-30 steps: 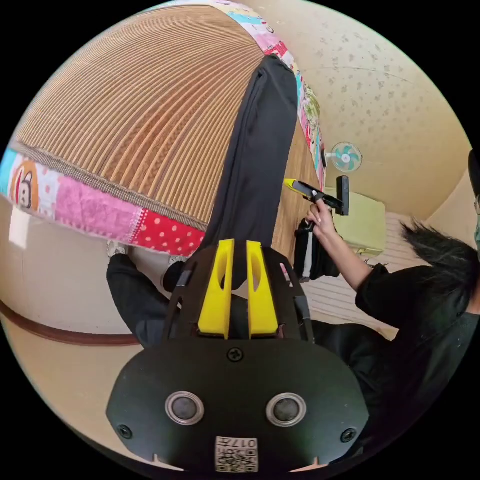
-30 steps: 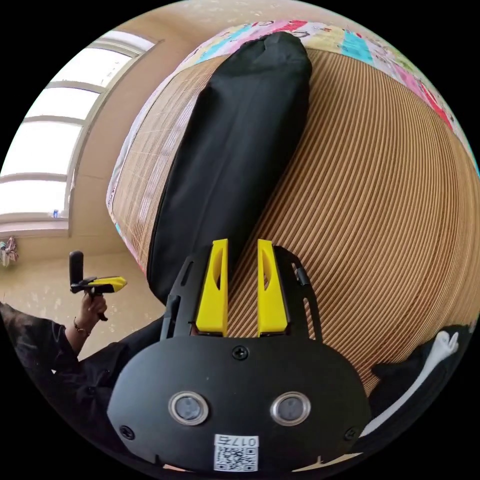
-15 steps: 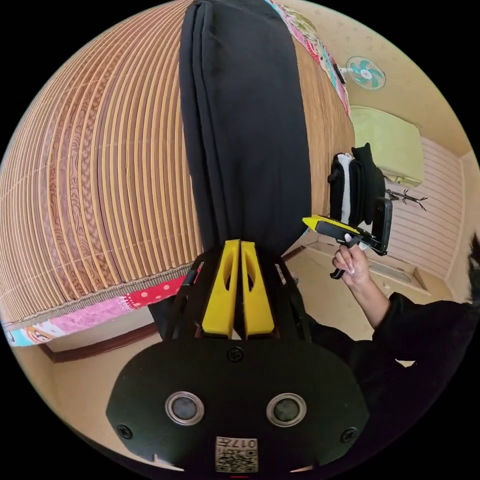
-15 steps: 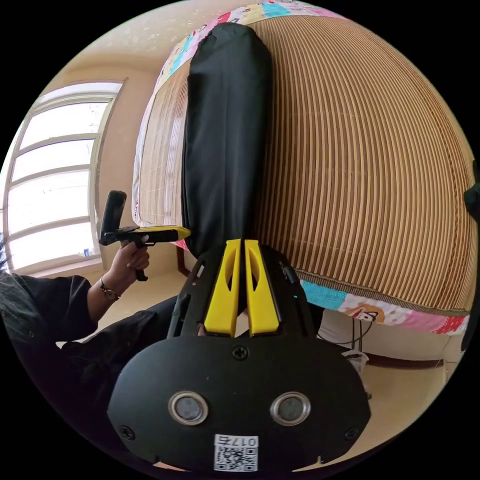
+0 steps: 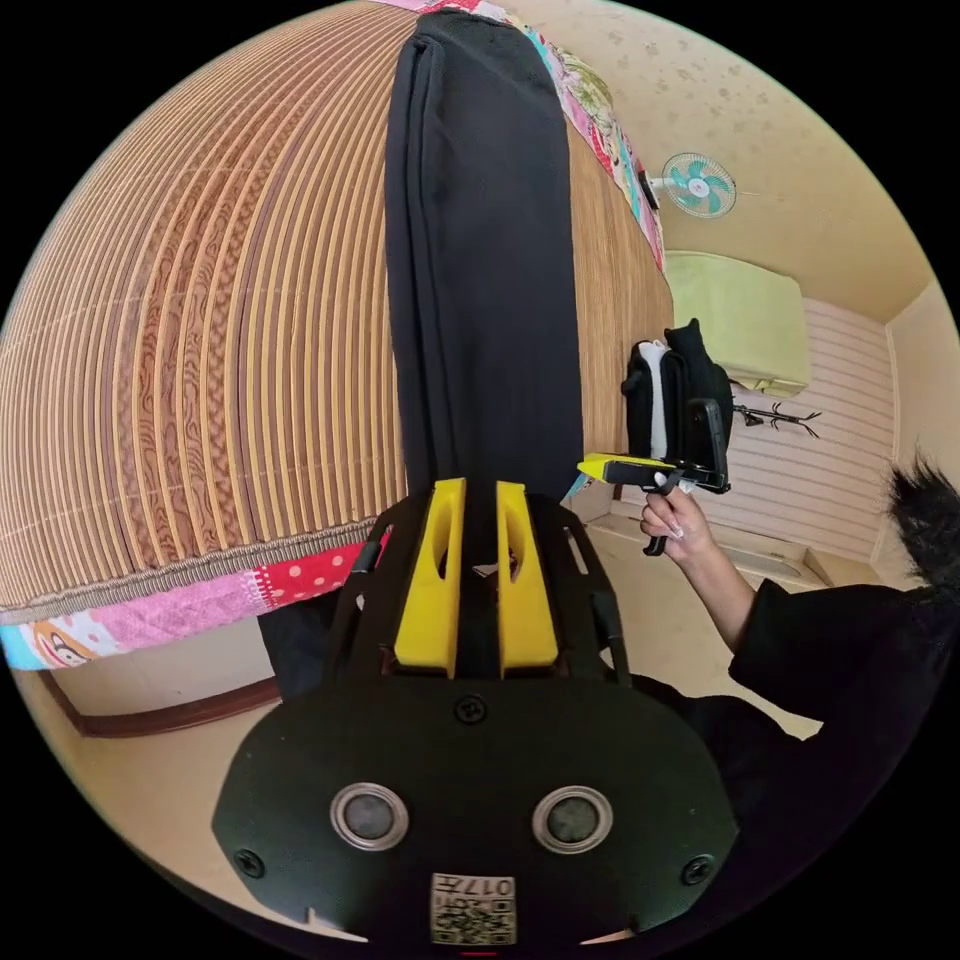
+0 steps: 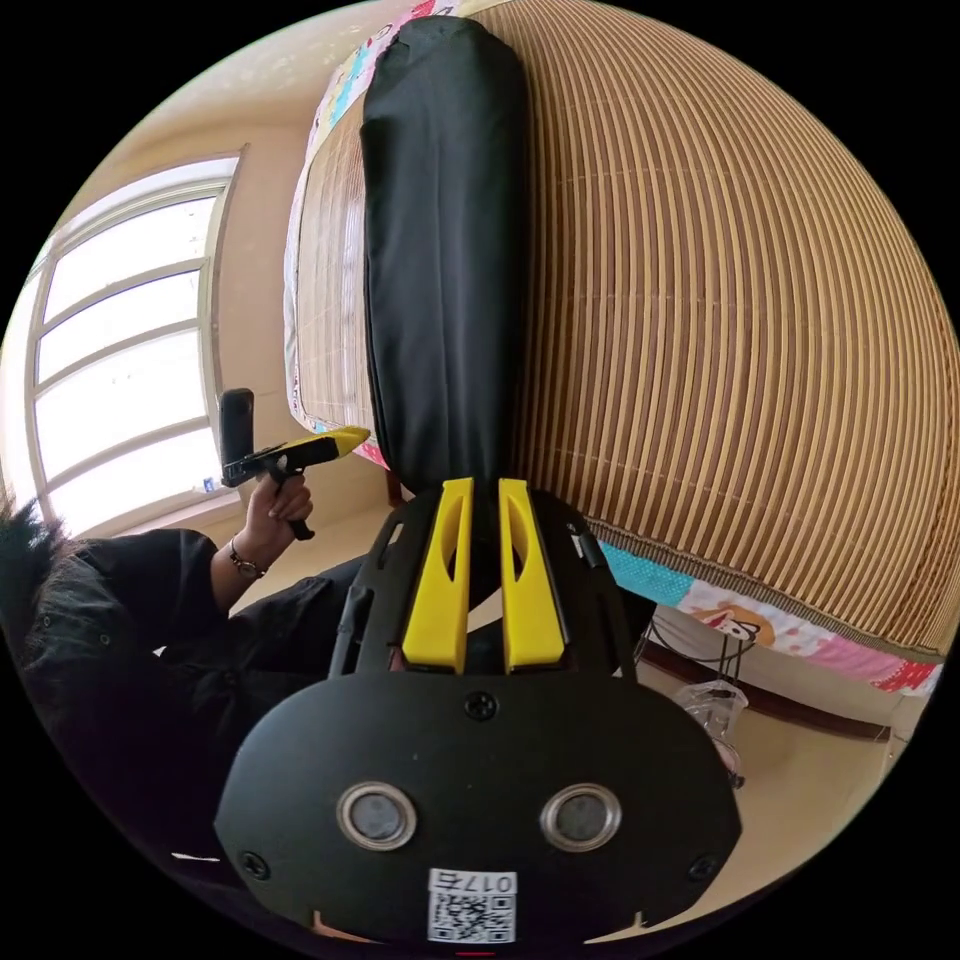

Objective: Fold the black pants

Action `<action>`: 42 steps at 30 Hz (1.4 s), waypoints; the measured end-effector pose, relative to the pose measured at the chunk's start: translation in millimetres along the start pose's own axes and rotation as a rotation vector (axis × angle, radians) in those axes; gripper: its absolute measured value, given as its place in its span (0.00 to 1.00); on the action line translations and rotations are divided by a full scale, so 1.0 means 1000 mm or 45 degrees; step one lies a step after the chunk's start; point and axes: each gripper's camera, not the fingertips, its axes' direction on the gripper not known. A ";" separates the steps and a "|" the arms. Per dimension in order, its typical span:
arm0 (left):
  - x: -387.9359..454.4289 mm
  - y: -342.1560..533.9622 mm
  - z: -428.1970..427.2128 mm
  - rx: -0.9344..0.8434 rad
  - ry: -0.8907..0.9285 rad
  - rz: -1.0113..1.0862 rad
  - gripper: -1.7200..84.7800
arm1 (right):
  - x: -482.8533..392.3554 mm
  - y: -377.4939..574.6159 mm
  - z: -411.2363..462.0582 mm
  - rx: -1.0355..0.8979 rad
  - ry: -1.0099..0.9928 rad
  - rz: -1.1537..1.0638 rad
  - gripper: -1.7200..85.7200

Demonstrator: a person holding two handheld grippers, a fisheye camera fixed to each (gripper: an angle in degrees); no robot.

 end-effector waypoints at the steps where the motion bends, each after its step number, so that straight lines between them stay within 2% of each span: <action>1: 0.006 0.001 0.001 0.019 -0.058 0.008 0.11 | -0.003 -0.001 0.000 -0.003 0.010 -0.006 0.08; 4: 0.015 0.007 0.008 0.007 -0.163 0.006 0.11 | -0.010 -0.006 0.002 -0.027 0.124 -0.026 0.09; 11: 0.012 0.034 0.024 -0.016 -0.011 -0.048 0.06 | -0.013 -0.012 -0.001 -0.074 0.236 0.010 0.05; 16: 0.019 0.077 -0.014 0.152 0.197 0.012 0.06 | -0.010 0.006 -0.031 0.005 -0.029 0.065 0.05; 21: -0.014 0.096 -0.005 0.039 0.185 -0.101 0.05 | 0.034 0.000 -0.036 -0.080 -0.016 0.174 0.10; 25: -0.032 0.093 -0.033 0.228 0.192 -0.090 0.14 | 0.076 -0.024 -0.067 0.077 -0.207 0.081 0.16; 28: -0.046 0.062 -0.033 0.222 0.269 -0.083 0.18 | 0.115 -0.064 -0.076 0.148 -0.329 0.055 0.16; 32: -0.057 0.016 -0.009 0.118 0.388 -0.081 0.15 | 0.147 -0.124 -0.056 0.011 -0.566 0.019 0.11; 34: -0.057 -0.002 0.009 -0.007 0.410 -0.137 0.11 | 0.147 -0.150 -0.033 -0.151 -0.755 -0.027 0.09; 36: -0.051 -0.001 0.014 -0.061 0.425 -0.119 0.09 | 0.141 -0.151 -0.029 -0.186 -0.817 -0.021 0.08; 38: -0.037 0.013 0.004 -0.021 0.486 -0.051 0.08 | 0.123 -0.137 -0.047 -0.147 -0.869 -0.104 0.06; 42: 0.027 0.076 -0.078 0.235 0.735 0.290 0.08 | 0.058 -0.063 -0.142 0.144 -1.067 -0.433 0.05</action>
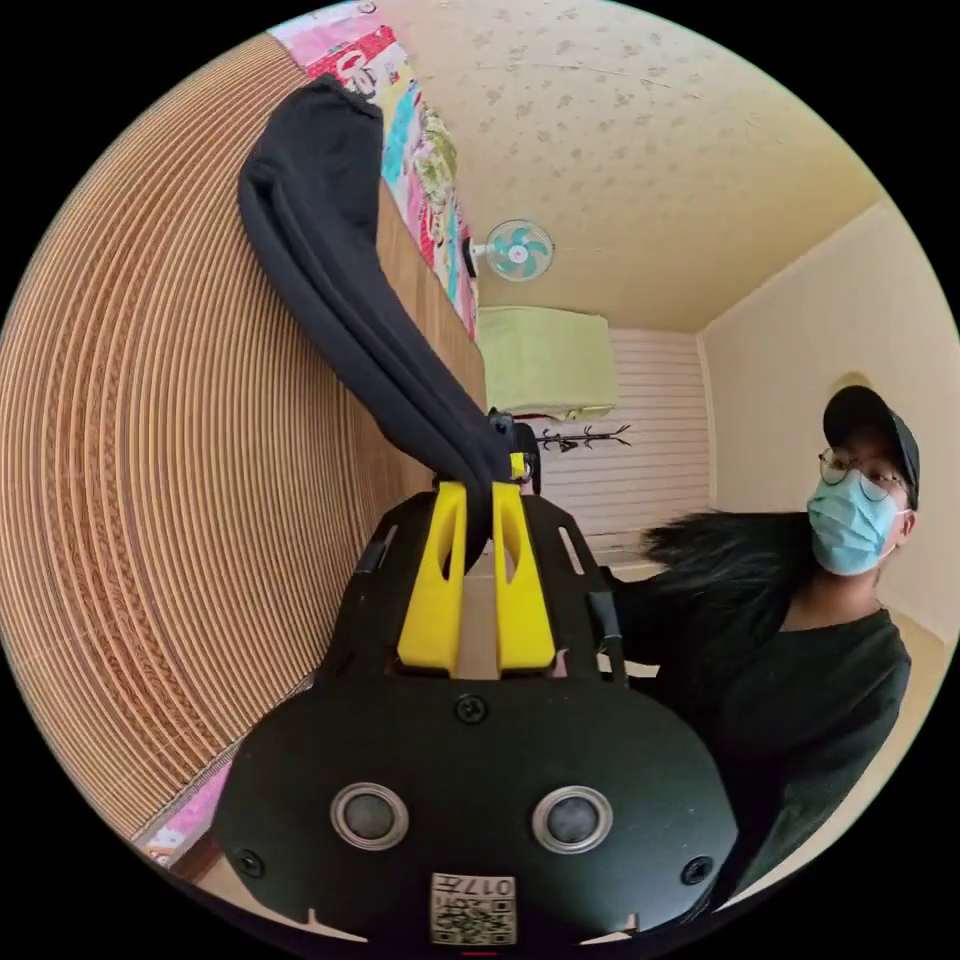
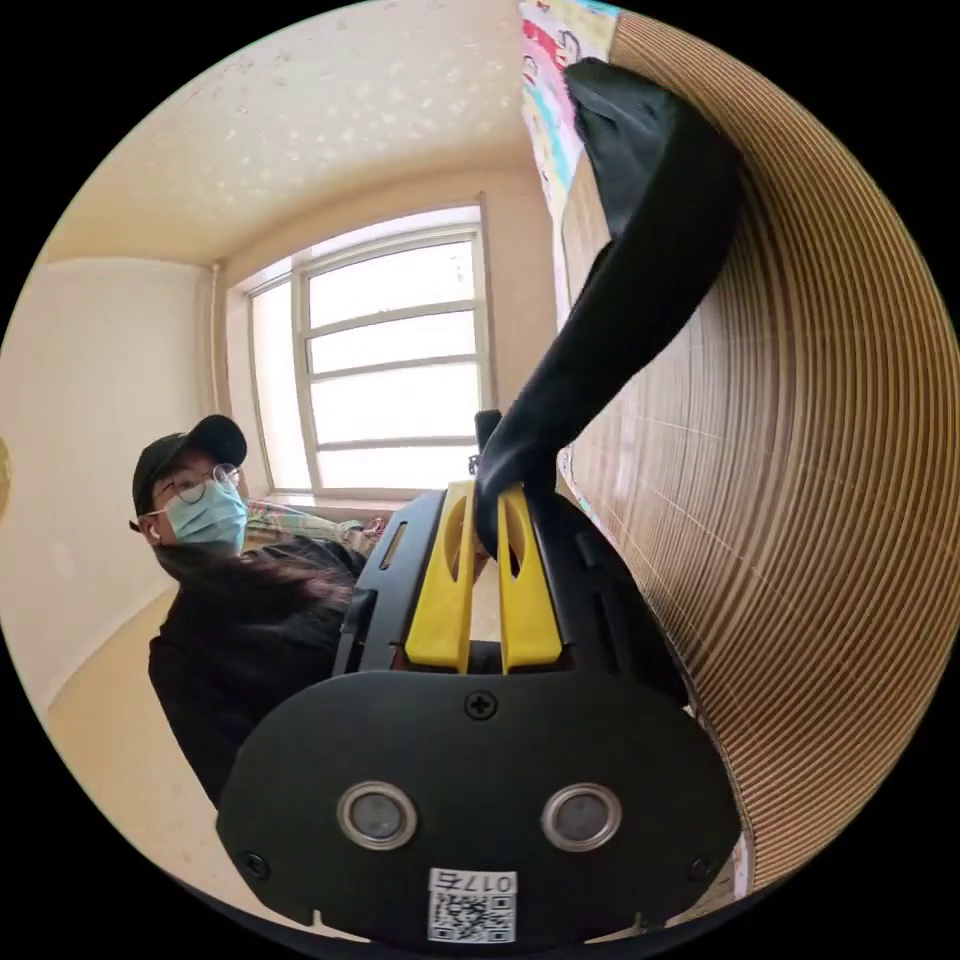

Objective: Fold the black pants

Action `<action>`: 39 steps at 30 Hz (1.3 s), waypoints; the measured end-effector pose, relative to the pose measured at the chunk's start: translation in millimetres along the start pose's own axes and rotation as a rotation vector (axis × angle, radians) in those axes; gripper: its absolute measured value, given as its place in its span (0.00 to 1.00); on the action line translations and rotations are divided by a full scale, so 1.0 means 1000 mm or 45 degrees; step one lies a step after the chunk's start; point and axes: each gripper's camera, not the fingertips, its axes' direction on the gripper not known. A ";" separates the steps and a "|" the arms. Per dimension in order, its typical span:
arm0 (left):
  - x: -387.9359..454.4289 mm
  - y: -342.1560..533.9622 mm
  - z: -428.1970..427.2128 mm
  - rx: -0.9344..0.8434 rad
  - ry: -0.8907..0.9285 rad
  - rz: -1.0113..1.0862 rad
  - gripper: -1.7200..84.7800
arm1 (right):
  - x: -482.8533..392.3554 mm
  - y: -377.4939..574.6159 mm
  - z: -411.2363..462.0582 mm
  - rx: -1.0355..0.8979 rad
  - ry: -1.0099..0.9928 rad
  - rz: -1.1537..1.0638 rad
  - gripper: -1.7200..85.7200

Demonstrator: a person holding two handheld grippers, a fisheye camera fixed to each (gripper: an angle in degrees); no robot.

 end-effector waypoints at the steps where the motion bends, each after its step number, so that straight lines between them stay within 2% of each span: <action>1: 0.040 0.009 -0.014 0.054 0.059 0.117 0.08 | -0.043 0.009 -0.002 0.027 -0.032 -0.109 0.04; 3: 0.106 0.018 -0.022 0.043 0.087 0.303 0.08 | -0.111 0.019 0.009 -0.021 -0.002 -0.283 0.04; 7: 0.252 0.032 -0.034 0.072 -0.013 0.662 0.08 | -0.252 0.031 0.031 -0.026 0.085 -0.620 0.03; 10: 0.316 0.029 -0.046 0.162 -0.055 0.757 0.08 | -0.315 0.021 0.044 -0.017 0.120 -0.768 0.03; 14: 0.335 -0.001 -0.052 0.203 -0.198 0.701 0.08 | -0.339 -0.011 0.051 0.021 0.277 -0.797 0.03; 19: 0.280 -0.062 -0.054 0.198 -0.281 0.443 0.08 | -0.295 -0.072 0.057 0.068 0.475 -0.622 0.03; 23: 0.253 -0.067 -0.053 0.197 -0.437 0.469 0.08 | -0.269 -0.077 0.082 0.060 0.648 -0.621 0.03; 26: 0.212 -0.049 -0.046 0.157 -0.549 0.366 0.09 | -0.220 -0.064 0.110 -0.038 0.855 -0.495 0.04; 29: 0.140 -0.004 -0.021 0.015 -0.713 0.119 0.10 | -0.128 -0.028 0.136 -0.233 1.031 -0.185 0.05; 31: 0.071 0.048 0.003 -0.163 -0.784 -0.138 0.12 | -0.051 0.014 0.145 -0.370 0.953 0.088 0.06; 33: 0.021 0.089 0.016 -0.308 -0.795 -0.385 0.15 | -0.005 0.041 0.141 -0.377 0.957 0.354 0.08; 35: -0.008 0.119 0.019 -0.345 -0.706 -0.521 0.14 | 0.015 0.053 0.132 -0.312 0.916 0.478 0.10; 37: -0.024 0.127 0.007 -0.247 -0.559 -0.588 0.14 | 0.016 0.045 0.117 -0.112 0.881 0.504 0.14; 39: -0.028 0.114 -0.005 -0.165 -0.535 -0.605 0.15 | 0.013 0.025 0.108 0.020 0.937 0.494 0.16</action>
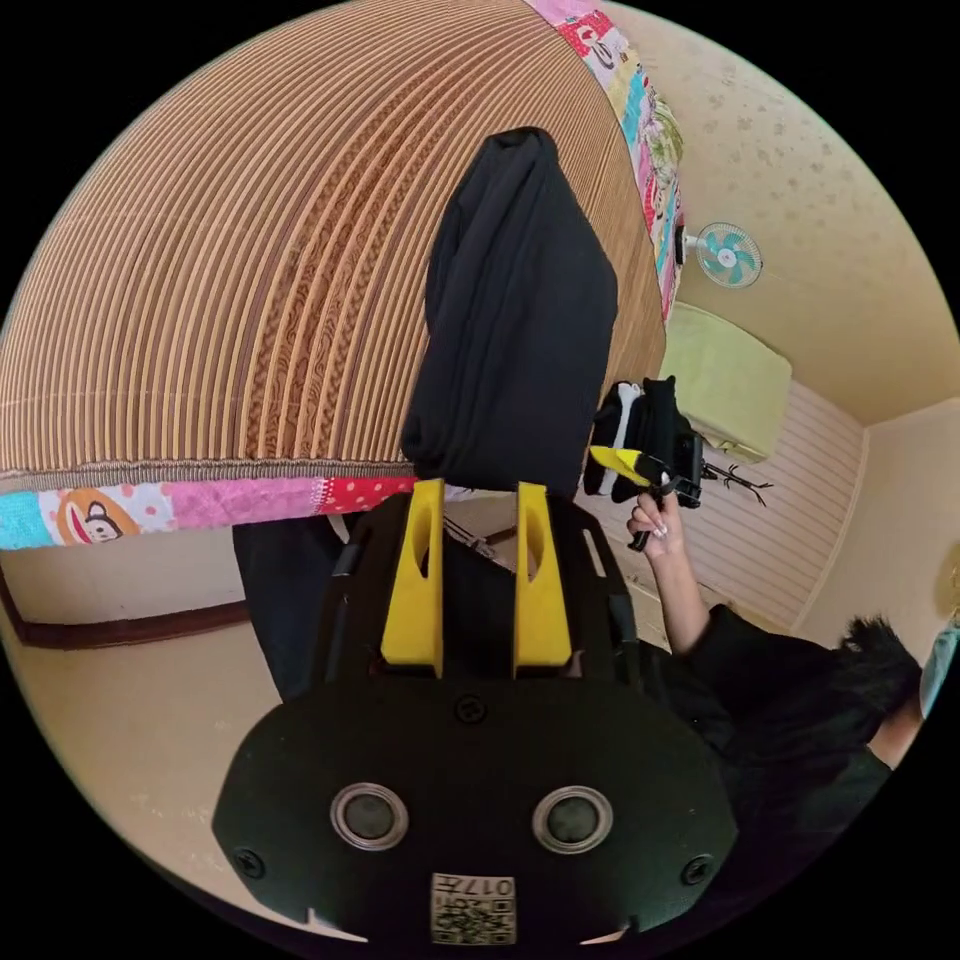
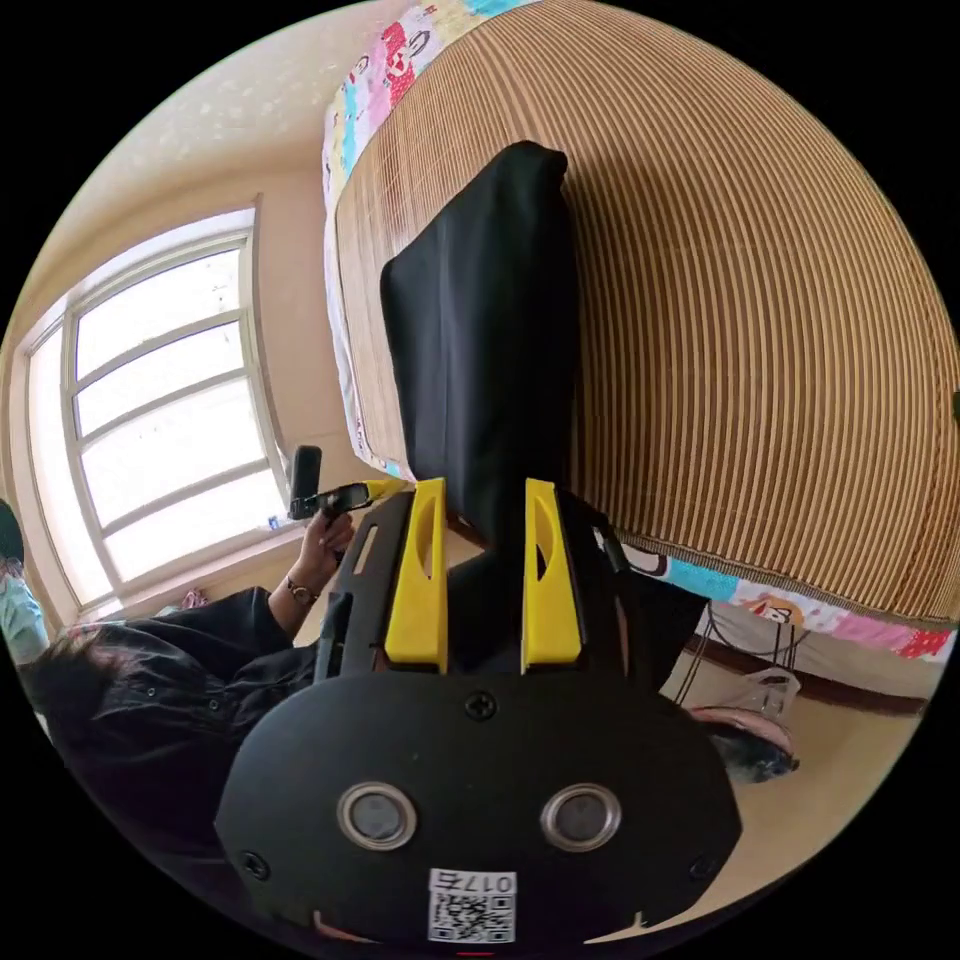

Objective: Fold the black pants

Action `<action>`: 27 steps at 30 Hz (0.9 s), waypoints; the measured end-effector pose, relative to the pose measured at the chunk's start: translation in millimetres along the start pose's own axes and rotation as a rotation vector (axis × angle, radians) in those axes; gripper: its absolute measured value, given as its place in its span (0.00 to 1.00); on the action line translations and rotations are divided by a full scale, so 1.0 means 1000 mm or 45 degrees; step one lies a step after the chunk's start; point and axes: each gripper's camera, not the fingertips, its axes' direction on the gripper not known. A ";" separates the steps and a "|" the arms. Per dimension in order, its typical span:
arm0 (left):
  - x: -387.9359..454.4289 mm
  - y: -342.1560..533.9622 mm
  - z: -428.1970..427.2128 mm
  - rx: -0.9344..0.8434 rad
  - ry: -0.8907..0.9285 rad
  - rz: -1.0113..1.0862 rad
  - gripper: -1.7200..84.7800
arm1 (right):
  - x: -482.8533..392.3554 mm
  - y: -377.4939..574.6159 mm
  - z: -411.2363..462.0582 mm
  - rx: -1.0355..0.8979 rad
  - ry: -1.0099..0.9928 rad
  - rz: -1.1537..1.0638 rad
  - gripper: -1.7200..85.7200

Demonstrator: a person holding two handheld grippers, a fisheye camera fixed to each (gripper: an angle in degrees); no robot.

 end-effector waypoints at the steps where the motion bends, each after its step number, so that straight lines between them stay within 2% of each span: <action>1: 0.003 -0.012 -0.010 0.046 0.012 0.001 0.15 | -0.004 -0.017 -0.001 0.056 0.042 0.000 0.17; 4: 0.019 -0.033 -0.038 0.163 0.041 0.053 0.14 | -0.009 -0.071 0.024 0.057 0.118 0.022 0.18; 6: 0.027 -0.035 -0.053 0.208 0.075 0.085 0.14 | -0.011 -0.105 0.055 -0.081 0.084 0.058 0.17; 8: 0.031 -0.030 -0.065 0.215 0.131 0.088 0.14 | -0.027 -0.132 0.073 -0.185 0.205 0.060 0.16; 12: 0.020 0.011 -0.088 0.278 0.249 0.113 0.13 | -0.098 -0.171 0.117 -0.283 0.288 -0.163 0.15; 16: -0.022 0.064 -0.097 0.388 0.311 -0.041 0.13 | -0.182 -0.205 0.213 -0.369 0.285 -0.248 0.14; 22: -0.064 0.120 -0.111 0.653 0.401 -0.261 0.12 | -0.298 -0.219 0.360 -0.451 0.104 -0.339 0.13; 24: -0.061 0.125 -0.119 0.730 0.380 -0.258 0.12 | -0.316 -0.213 0.382 -0.545 0.063 -0.298 0.11; 27: -0.045 0.119 -0.126 0.783 0.286 -0.195 0.12 | -0.333 -0.183 0.359 -0.514 0.109 -0.383 0.06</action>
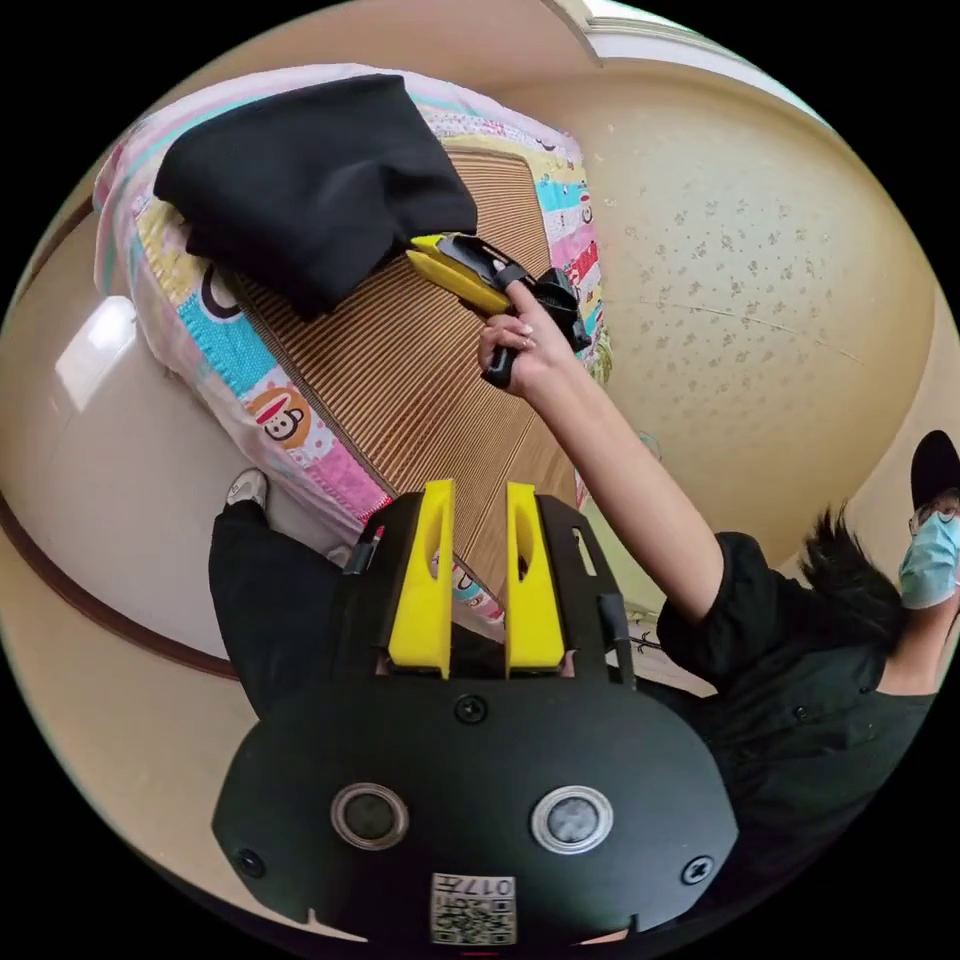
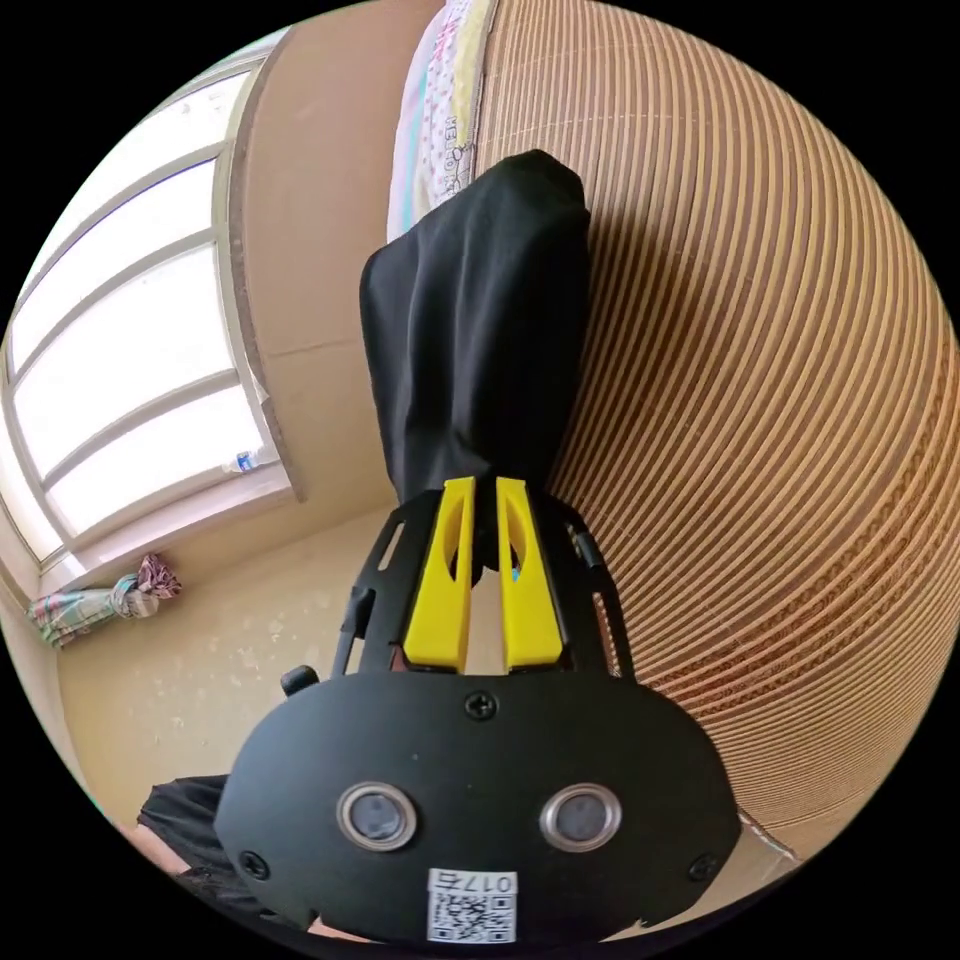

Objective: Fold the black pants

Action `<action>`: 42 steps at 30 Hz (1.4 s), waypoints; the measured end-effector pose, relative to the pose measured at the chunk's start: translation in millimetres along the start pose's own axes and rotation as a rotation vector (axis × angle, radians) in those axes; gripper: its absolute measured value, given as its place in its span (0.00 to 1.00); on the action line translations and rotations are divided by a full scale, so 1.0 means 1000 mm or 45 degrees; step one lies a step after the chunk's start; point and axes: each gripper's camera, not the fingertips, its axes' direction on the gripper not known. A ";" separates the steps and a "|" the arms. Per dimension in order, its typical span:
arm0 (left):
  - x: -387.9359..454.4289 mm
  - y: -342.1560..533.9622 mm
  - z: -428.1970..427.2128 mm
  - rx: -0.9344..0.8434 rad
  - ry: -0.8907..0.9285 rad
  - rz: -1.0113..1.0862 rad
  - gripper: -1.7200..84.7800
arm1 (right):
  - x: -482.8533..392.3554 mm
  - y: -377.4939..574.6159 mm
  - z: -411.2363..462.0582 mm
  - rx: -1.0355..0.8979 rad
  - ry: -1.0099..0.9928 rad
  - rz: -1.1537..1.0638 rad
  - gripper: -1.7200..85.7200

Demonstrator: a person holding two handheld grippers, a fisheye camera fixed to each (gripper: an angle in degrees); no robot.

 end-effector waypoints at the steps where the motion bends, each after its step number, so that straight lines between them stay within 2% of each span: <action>1: 0.008 -0.004 0.007 -0.003 -0.039 0.047 0.12 | -0.004 0.022 -0.011 -0.006 0.058 -0.048 0.05; 5: 0.046 -0.018 0.044 -0.064 -0.146 0.222 0.11 | 0.003 0.123 -0.067 0.006 0.413 -0.178 0.04; 9: 0.128 -0.021 0.118 -0.195 -0.338 0.604 0.11 | 0.035 0.283 -0.146 0.128 0.961 -0.250 0.04; 10: 0.152 -0.017 0.148 -0.238 -0.430 0.720 0.11 | 0.049 0.329 -0.166 0.179 1.104 -0.226 0.04; 13: 0.197 -0.003 0.236 -0.335 -0.634 0.967 0.14 | 0.101 0.430 -0.204 0.302 1.315 -0.039 0.07; 15: 0.210 0.006 0.294 -0.354 -0.691 1.060 0.18 | 0.136 0.477 -0.223 0.409 1.273 0.083 0.16; 17: 0.212 0.007 0.350 -0.339 -0.805 1.040 0.21 | 0.171 0.508 -0.241 0.508 1.142 0.251 0.23; 19: 0.207 0.003 0.417 -0.311 -0.918 0.998 0.21 | 0.206 0.532 -0.252 0.664 0.989 0.356 0.25; 22: 0.183 -0.009 0.473 -0.191 -1.031 0.870 0.24 | 0.245 0.528 -0.246 0.769 0.887 0.449 0.29; 26: 0.151 -0.032 0.501 -0.038 -1.125 0.655 0.30 | 0.280 0.494 -0.220 0.826 0.777 0.472 0.31; 28: 0.136 -0.041 0.510 0.054 -1.216 0.687 0.31 | 0.292 0.470 -0.195 0.886 0.792 0.457 0.30; 32: 0.104 -0.049 0.528 0.062 -1.370 0.753 0.33 | 0.298 0.446 -0.151 0.925 0.905 0.472 0.31; 36: 0.078 -0.049 0.523 0.140 -1.255 0.787 0.34 | 0.291 0.445 -0.100 1.005 1.149 0.424 0.33; 39: 0.069 -0.047 0.525 0.205 -1.256 0.822 0.34 | 0.293 0.460 -0.083 1.138 1.158 0.397 0.33; 42: 0.057 -0.043 0.520 0.302 -1.200 0.876 0.34 | 0.296 0.461 -0.078 1.117 1.153 0.399 0.33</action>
